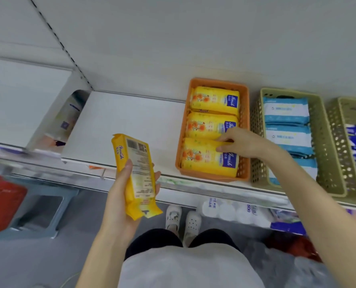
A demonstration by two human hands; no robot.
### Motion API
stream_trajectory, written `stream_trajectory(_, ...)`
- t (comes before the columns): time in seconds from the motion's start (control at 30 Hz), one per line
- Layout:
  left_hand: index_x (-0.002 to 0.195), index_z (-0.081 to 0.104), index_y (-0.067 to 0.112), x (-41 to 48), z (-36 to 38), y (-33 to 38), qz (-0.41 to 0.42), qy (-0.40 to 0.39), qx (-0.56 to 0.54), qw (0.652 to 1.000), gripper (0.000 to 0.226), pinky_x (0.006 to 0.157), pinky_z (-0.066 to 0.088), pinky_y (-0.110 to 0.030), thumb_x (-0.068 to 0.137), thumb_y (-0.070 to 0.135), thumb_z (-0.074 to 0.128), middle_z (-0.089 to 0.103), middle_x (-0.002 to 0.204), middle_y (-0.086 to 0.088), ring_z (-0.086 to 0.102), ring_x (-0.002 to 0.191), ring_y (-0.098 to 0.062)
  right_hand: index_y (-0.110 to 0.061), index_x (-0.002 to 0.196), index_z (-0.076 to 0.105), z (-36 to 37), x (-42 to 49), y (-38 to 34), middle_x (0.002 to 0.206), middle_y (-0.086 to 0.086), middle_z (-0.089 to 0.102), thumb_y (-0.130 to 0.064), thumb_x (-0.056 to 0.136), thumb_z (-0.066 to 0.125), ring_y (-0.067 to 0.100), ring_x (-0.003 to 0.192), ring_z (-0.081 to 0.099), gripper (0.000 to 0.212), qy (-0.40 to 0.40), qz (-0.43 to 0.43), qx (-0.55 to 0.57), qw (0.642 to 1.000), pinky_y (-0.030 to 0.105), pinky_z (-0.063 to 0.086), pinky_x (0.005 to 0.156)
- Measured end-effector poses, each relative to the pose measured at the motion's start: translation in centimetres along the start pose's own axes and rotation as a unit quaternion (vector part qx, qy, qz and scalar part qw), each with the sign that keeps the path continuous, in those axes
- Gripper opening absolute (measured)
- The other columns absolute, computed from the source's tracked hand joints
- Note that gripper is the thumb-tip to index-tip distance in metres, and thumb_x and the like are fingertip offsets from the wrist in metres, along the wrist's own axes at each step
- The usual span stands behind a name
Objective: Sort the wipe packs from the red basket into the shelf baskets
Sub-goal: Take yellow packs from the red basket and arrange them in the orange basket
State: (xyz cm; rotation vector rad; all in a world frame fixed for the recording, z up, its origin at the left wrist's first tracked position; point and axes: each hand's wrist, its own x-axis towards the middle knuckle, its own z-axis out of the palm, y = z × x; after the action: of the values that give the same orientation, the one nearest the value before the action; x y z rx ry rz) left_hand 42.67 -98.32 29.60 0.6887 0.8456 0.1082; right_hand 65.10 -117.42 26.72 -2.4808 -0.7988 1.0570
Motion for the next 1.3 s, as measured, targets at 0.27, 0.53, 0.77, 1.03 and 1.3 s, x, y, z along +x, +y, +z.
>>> stream_trajectory(0.27,0.128,0.055,0.021,2.0,1.2,1.8,0.002,-0.04,0.015,0.999,0.056,0.094,0.046,-0.046,0.076,0.042,0.055,0.065,0.123,-0.013,0.064,0.109,-0.033,-0.023,0.133,0.053,2.0,-1.1,0.5,0.137,0.002,0.051,-0.024,0.094,0.056,0.02,0.125,0.047,0.039,0.12,-0.008,-0.032,0.992,0.041,0.042,0.102)
stream_trajectory(0.53,0.122,0.058,0.023,3.6,1.7,3.1,-0.005,-0.076,0.025,0.997,0.047,0.095,0.046,-0.046,0.078,0.041,0.054,0.066,0.121,-0.012,0.064,0.109,-0.032,-0.019,0.113,0.068,2.0,0.1,0.0,0.109,-0.001,0.056,-0.023,0.096,0.053,0.018,0.11,0.046,0.024,0.215,-0.068,-0.05,0.973,0.031,0.036,0.095)
stream_trajectory(0.77,0.12,0.059,0.023,4.7,1.7,4.1,-0.008,-0.087,0.033,0.996,0.046,0.093,0.047,-0.046,0.078,0.04,0.054,0.067,0.12,-0.012,0.064,0.108,-0.033,-0.037,0.127,0.058,1.5,4.1,-0.7,0.147,-0.005,0.042,-0.037,0.096,0.049,0.021,0.137,0.029,0.032,0.224,-0.061,-0.02,0.972,0.046,0.018,0.114)
stream_trajectory(1.03,0.119,0.059,0.024,5.5,2.1,4.2,-0.017,-0.103,0.046,0.993,0.047,0.092,0.048,-0.045,0.076,0.041,0.054,0.066,0.121,-0.013,0.065,0.108,-0.033,-0.046,0.135,0.043,2.3,4.7,0.1,0.156,-0.006,0.025,-0.042,0.095,0.049,0.021,0.145,0.013,0.041,0.207,-0.035,-0.008,0.978,0.043,0.004,0.115)
stream_trajectory(1.3,0.123,0.057,0.025,5.9,2.9,3.9,-0.036,-0.117,0.061,0.991,0.053,0.09,0.049,-0.045,0.073,0.041,0.056,0.068,0.118,-0.012,0.067,0.104,-0.032,-0.033,0.135,0.048,0.6,5.4,-0.8,0.132,-0.001,0.052,-0.047,0.08,0.068,0.022,0.13,0.039,0.061,0.267,0.047,0.023,0.962,0.044,0.019,0.11)
